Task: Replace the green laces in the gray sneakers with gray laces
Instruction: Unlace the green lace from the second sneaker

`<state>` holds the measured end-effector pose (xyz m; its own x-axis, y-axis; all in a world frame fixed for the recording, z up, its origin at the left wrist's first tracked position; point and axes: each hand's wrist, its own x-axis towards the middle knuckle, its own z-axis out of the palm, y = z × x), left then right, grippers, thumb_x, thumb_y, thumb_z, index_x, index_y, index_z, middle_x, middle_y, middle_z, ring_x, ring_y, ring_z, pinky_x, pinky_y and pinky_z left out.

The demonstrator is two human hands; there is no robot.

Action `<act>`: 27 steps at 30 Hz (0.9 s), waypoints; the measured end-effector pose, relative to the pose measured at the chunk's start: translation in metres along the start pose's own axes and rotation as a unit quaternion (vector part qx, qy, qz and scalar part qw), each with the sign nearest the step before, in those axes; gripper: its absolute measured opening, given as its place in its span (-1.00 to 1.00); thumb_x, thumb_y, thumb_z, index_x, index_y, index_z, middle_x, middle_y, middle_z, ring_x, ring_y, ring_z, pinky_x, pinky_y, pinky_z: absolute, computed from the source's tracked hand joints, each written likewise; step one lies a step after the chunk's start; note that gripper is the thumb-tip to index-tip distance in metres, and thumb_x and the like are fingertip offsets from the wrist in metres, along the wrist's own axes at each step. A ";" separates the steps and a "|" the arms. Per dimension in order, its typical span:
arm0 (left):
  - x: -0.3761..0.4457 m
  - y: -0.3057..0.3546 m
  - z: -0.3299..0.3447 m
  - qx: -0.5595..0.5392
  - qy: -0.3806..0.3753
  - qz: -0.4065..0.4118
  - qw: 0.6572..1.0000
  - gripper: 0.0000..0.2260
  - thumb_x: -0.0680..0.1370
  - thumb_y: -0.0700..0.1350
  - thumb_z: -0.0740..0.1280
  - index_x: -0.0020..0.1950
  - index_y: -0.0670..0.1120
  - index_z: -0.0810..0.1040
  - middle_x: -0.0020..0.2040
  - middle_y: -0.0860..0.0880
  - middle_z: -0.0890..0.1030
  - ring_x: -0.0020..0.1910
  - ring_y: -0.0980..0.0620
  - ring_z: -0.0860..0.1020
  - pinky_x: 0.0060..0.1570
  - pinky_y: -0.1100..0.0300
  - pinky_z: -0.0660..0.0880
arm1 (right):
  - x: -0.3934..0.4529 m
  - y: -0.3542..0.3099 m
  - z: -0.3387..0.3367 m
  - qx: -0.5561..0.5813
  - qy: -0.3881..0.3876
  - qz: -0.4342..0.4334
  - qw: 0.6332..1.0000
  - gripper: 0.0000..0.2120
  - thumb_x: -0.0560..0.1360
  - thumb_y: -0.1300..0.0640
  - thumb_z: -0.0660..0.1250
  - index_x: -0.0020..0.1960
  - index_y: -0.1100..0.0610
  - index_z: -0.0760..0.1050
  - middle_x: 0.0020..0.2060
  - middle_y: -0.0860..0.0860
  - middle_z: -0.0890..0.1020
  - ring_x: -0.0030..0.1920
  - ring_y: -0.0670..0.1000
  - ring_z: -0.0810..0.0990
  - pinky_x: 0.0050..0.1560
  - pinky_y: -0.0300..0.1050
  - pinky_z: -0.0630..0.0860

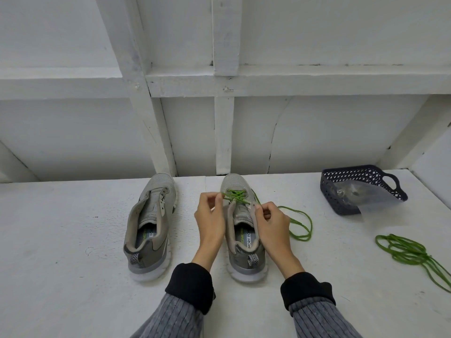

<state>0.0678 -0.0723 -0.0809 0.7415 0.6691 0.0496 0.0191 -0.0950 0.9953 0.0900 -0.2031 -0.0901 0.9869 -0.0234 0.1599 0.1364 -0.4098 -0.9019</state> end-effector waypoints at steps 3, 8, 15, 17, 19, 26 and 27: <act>-0.003 -0.002 -0.005 0.021 -0.014 0.003 1.000 -0.88 0.62 -0.20 0.26 0.07 0.01 0.51 0.02 0.13 0.59 0.10 0.08 0.55 0.02 0.40 0.42 | 0.000 0.002 0.002 0.008 0.001 0.005 1.000 -0.77 0.58 0.12 0.30 -0.23 0.19 0.49 -0.39 -0.02 0.54 -0.37 -0.15 0.47 -0.38 -0.42 0.37; 0.014 0.010 0.001 0.324 -0.156 0.254 0.898 -0.77 0.60 0.01 0.30 0.23 0.08 0.60 0.23 0.15 0.54 0.28 0.09 0.35 0.29 0.12 0.26 | 0.001 0.005 0.003 0.015 0.007 -0.004 1.000 -0.78 0.57 0.13 0.30 -0.23 0.18 0.49 -0.38 -0.01 0.55 -0.36 -0.14 0.48 -0.37 -0.41 0.38; 0.016 0.003 0.010 0.183 -0.203 0.151 0.950 -0.87 0.60 -0.09 0.33 -0.11 -0.01 0.63 -0.08 0.08 0.68 -0.03 0.10 0.60 0.14 0.02 0.50 | 0.001 0.007 0.003 0.021 0.002 -0.007 1.000 -0.77 0.58 0.12 0.29 -0.22 0.20 0.48 -0.39 -0.01 0.54 -0.38 -0.17 0.47 -0.37 -0.37 0.38; 0.008 0.008 0.006 0.014 -0.209 0.051 0.976 -0.85 0.64 -0.13 0.26 -0.08 -0.09 0.57 -0.05 0.02 0.69 0.00 0.10 0.63 0.13 0.12 0.52 | 0.000 0.006 0.002 0.020 0.003 -0.008 1.000 -0.76 0.58 0.11 0.28 -0.23 0.20 0.47 -0.40 -0.01 0.53 -0.39 -0.17 0.46 -0.37 -0.36 0.36; 0.003 0.011 0.000 -0.118 -0.205 -0.006 0.972 -0.82 0.67 -0.16 0.19 -0.07 -0.19 0.50 -0.16 -0.04 0.67 -0.07 0.04 0.64 0.08 0.16 0.56 | 0.000 0.006 0.002 0.016 0.005 -0.005 1.000 -0.75 0.58 0.11 0.28 -0.25 0.16 0.45 -0.41 -0.04 0.52 -0.41 -0.17 0.44 -0.38 -0.35 0.35; 0.005 0.024 -0.010 0.072 -0.160 0.099 0.980 -0.87 0.56 -0.05 0.40 -0.10 -0.10 0.62 -0.25 0.18 0.57 -0.29 0.28 0.47 -0.19 0.40 0.38 | -0.001 0.005 0.002 0.026 -0.003 -0.008 1.000 -0.77 0.59 0.11 0.27 -0.22 0.17 0.47 -0.38 -0.05 0.54 -0.35 -0.23 0.50 -0.38 -0.42 0.39; 0.006 0.021 -0.008 0.172 -0.174 0.143 0.959 -0.88 0.54 0.01 0.42 -0.03 -0.02 0.65 -0.16 0.16 0.56 -0.19 0.27 0.49 -0.14 0.40 0.38 | 0.000 0.005 0.002 0.027 -0.002 -0.007 1.000 -0.77 0.59 0.11 0.27 -0.21 0.17 0.47 -0.37 -0.05 0.55 -0.35 -0.22 0.50 -0.37 -0.41 0.39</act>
<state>0.0674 -0.0642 -0.0585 0.9272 0.2984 0.2263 -0.0426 -0.5162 0.8554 0.0905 -0.2031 -0.0958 0.9851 -0.0142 0.1711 0.1546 -0.3609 -0.9197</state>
